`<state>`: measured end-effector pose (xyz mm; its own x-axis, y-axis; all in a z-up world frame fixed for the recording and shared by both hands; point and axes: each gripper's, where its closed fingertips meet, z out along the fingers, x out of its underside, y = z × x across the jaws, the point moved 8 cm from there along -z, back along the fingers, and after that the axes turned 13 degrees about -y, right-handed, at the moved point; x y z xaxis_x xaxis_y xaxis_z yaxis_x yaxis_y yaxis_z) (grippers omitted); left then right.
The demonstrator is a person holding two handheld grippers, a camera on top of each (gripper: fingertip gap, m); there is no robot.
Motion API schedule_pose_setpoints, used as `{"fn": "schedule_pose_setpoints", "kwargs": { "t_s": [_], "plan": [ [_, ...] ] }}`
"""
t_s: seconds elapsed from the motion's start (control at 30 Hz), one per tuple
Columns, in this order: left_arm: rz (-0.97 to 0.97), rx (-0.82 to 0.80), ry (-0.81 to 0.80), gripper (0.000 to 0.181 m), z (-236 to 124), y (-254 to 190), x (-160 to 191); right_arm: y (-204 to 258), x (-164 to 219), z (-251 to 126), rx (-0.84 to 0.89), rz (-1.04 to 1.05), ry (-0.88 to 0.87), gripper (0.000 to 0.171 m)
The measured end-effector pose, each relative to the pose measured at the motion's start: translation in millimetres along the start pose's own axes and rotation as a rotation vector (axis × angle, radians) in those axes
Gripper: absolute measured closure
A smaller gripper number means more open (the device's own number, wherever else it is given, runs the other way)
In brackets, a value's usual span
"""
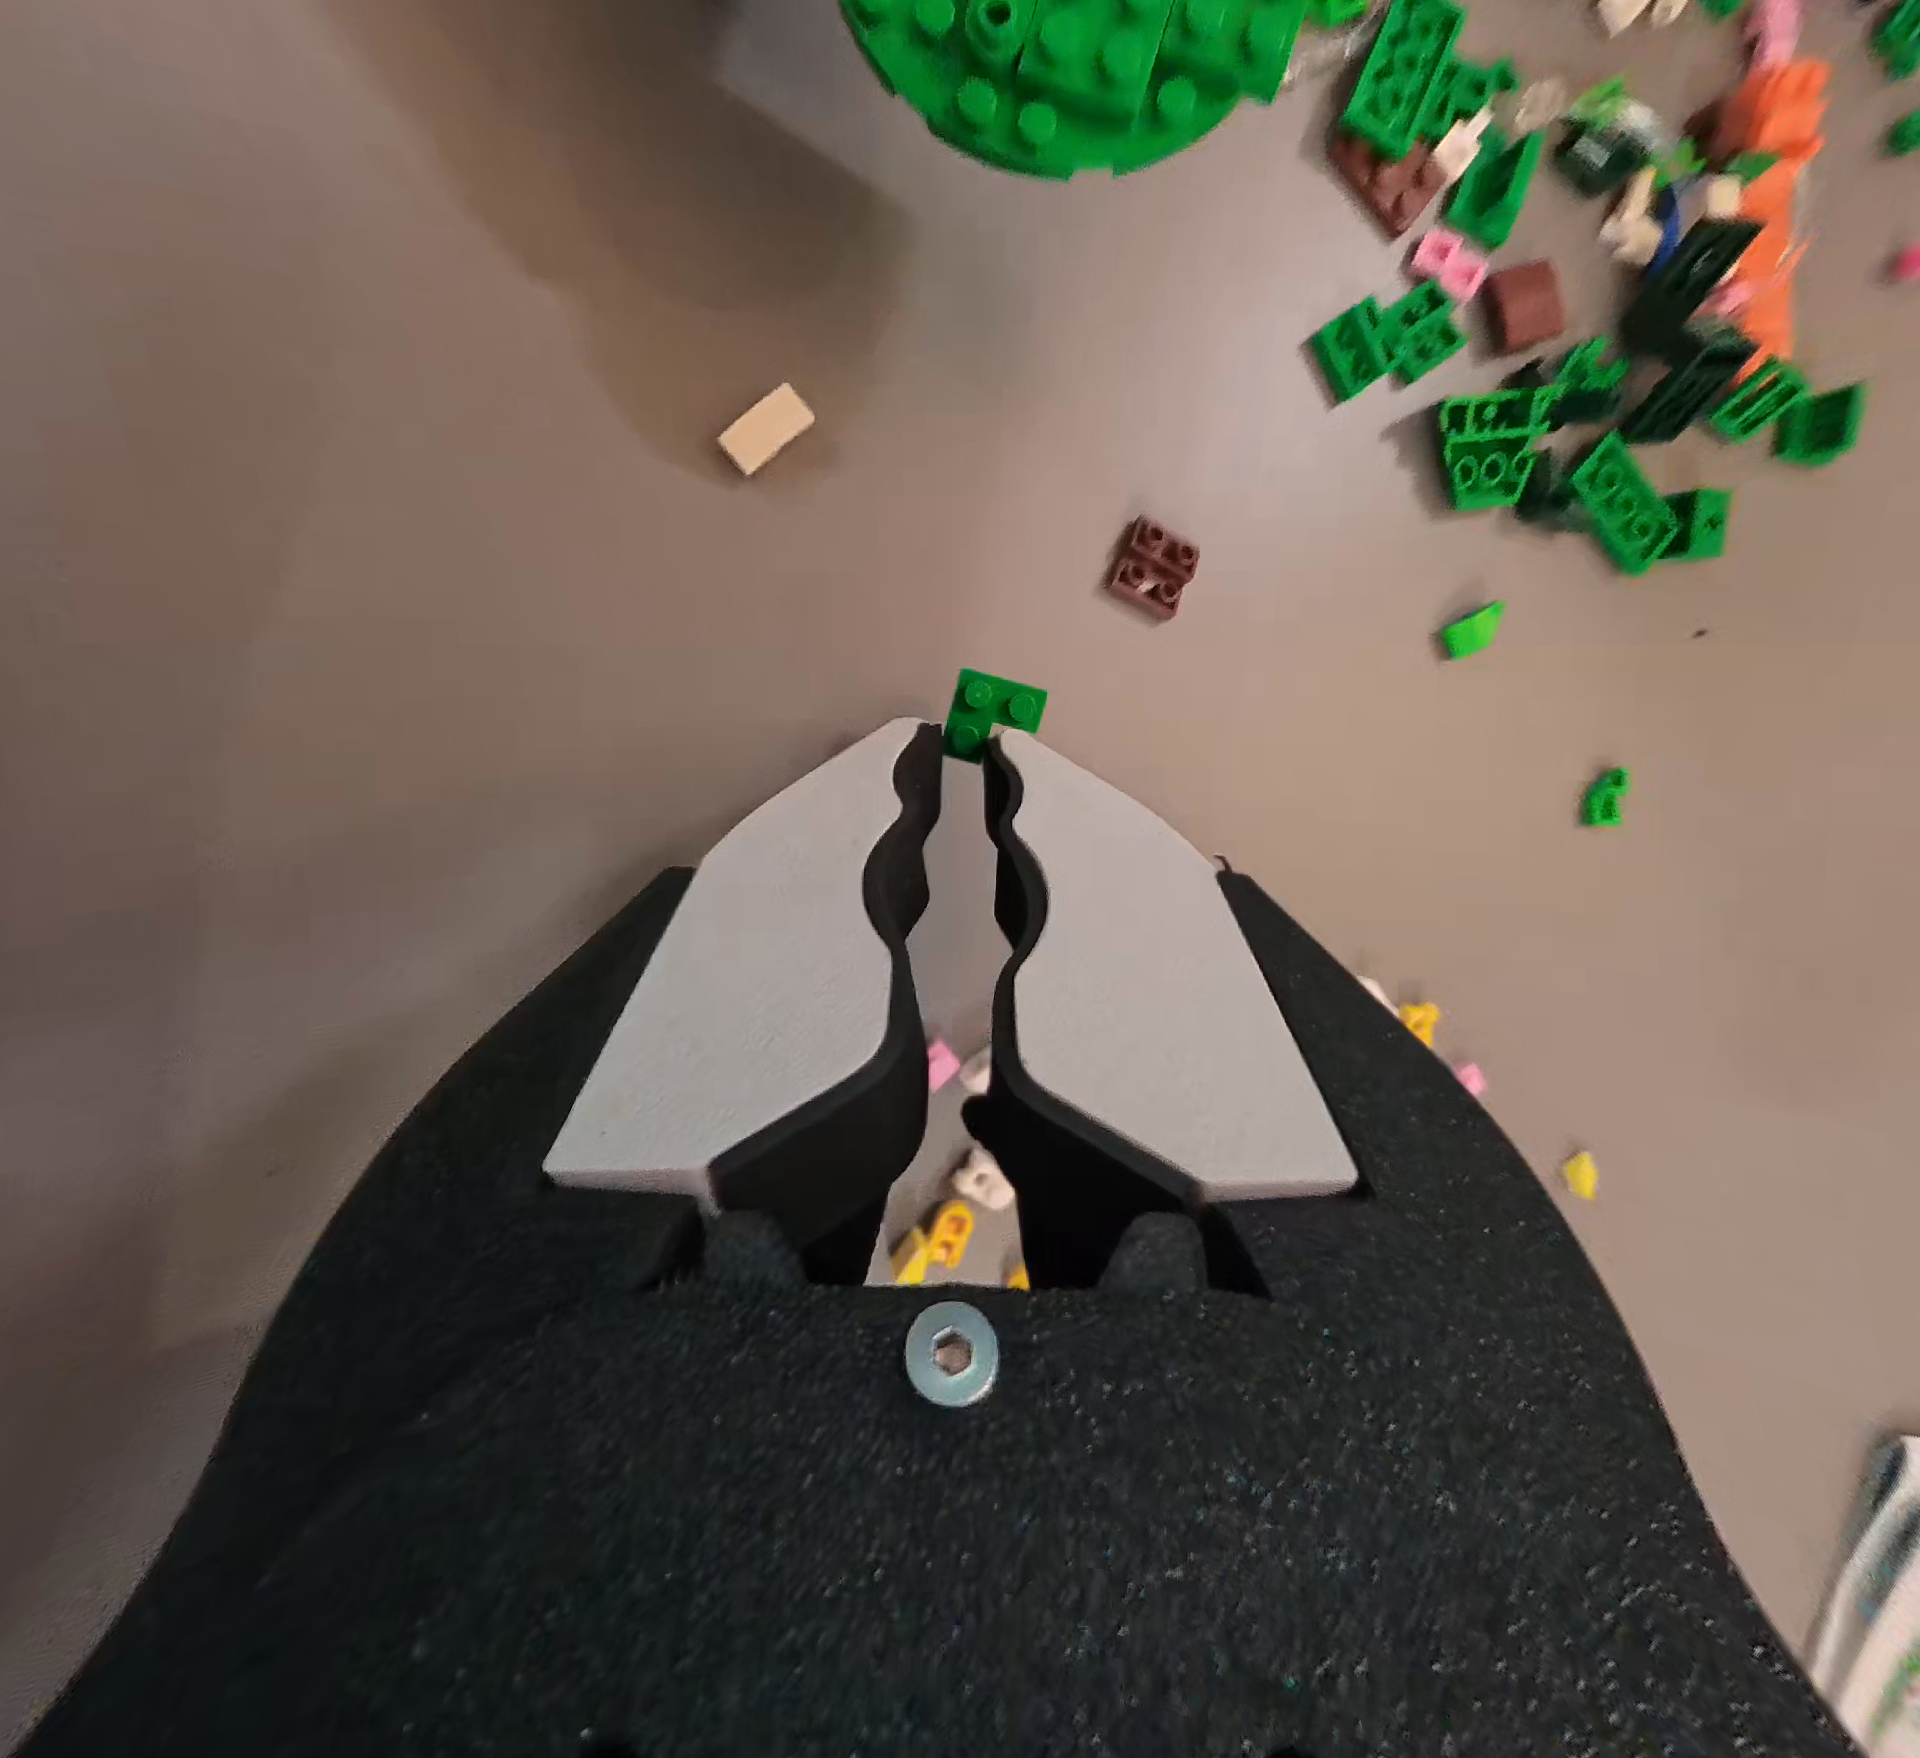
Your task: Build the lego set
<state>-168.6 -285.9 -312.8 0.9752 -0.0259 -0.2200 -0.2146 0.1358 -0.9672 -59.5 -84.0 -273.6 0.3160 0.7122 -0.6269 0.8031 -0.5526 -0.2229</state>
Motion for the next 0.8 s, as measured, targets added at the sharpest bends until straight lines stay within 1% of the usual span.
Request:
{"fn": "schedule_pose_setpoints", "kwargs": {
  "t_s": [0.17,0.4,0.5,0.6,0.7,0.8],
  "plan": [
    [-0.001,0.002,-0.003,0.173,-0.2,-0.1,-0.2,-4.2,-10.8,1.9,-0.017,-0.004,-0.071,0.164],
    [-0.002,0.0,-0.005,0.173,-0.2,0.1,-0.4,-6.3,-17.0,7.9,-0.024,0.004,-0.101,0.164],
    [-0.002,0.0,-0.004,0.173,-0.2,0.1,-0.4,-7.2,-14.7,12.8,-0.057,0.014,-0.062,0.164],
    [0.0,-0.001,-0.004,0.173,-0.2,0.1,-0.2,-10.1,-5.3,17.7,-0.101,0.07,0.009,0.164],
    [0.002,-0.001,-0.005,0.173,-0.2,0.1,-0.2,-8.4,2.8,19.4,-0.156,0.163,0.019,0.164],
    [-0.001,0.002,-0.004,0.173,-0.2,0.0,-0.2,-7.2,9.1,19.8,-0.158,0.213,0.025,0.164]
  ]
}}
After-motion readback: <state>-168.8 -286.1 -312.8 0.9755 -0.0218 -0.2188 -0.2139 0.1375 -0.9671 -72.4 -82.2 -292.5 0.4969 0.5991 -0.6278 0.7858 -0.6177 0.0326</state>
